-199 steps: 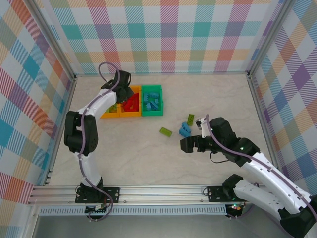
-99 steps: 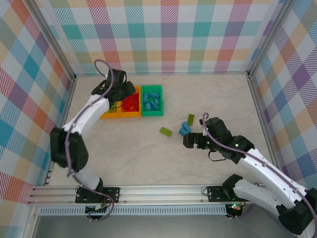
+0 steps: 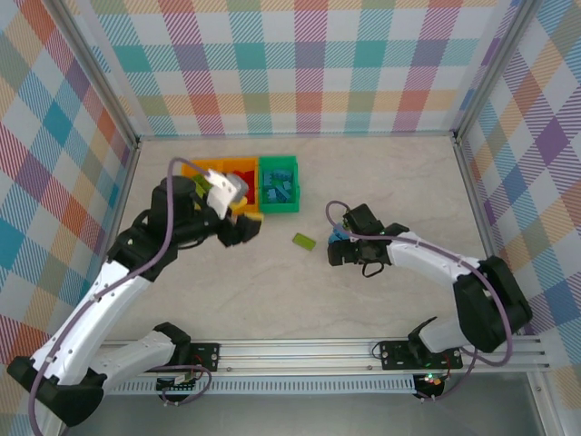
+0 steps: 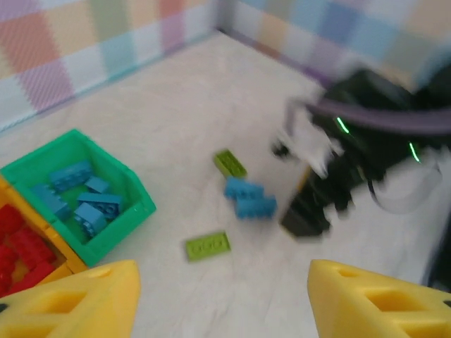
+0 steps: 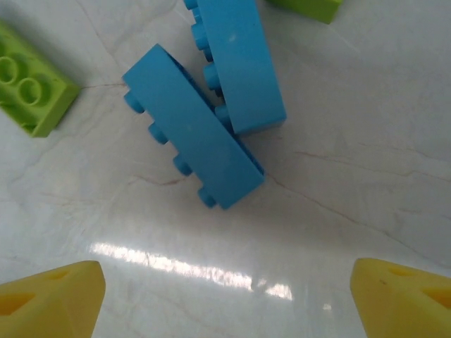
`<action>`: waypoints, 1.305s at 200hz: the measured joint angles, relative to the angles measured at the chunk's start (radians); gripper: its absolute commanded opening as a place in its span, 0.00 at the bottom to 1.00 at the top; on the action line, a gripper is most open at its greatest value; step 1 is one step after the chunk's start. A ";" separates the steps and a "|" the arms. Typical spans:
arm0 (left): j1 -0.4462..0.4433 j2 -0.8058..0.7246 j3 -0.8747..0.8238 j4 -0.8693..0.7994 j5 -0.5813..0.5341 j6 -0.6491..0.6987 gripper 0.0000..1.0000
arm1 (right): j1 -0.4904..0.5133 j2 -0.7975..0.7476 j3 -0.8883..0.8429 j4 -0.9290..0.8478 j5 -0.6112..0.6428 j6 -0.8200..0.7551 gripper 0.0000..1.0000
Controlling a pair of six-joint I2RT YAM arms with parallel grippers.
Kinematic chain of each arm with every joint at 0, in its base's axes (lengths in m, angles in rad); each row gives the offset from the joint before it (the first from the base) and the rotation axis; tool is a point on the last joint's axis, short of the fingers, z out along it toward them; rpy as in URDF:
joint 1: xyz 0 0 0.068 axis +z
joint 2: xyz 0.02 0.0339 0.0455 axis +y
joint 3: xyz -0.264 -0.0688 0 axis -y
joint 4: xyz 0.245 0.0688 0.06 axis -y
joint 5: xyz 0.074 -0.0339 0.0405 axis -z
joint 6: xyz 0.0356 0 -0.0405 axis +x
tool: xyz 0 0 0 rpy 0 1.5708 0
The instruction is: Sort the legos into containers by color
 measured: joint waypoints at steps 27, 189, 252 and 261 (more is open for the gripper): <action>-0.018 -0.044 -0.129 -0.057 0.090 0.276 0.81 | -0.010 0.083 0.013 0.071 -0.017 -0.036 0.66; -0.019 -0.138 -0.325 -0.045 0.129 0.664 1.00 | 0.023 0.027 0.070 0.065 -0.103 -0.056 0.16; -0.018 -0.214 -0.419 0.161 0.003 0.596 1.00 | 0.051 0.033 0.365 0.157 -0.118 -0.080 0.13; -0.018 -0.214 -0.422 0.177 -0.011 0.579 1.00 | 0.051 0.105 0.430 0.179 -0.126 -0.085 0.13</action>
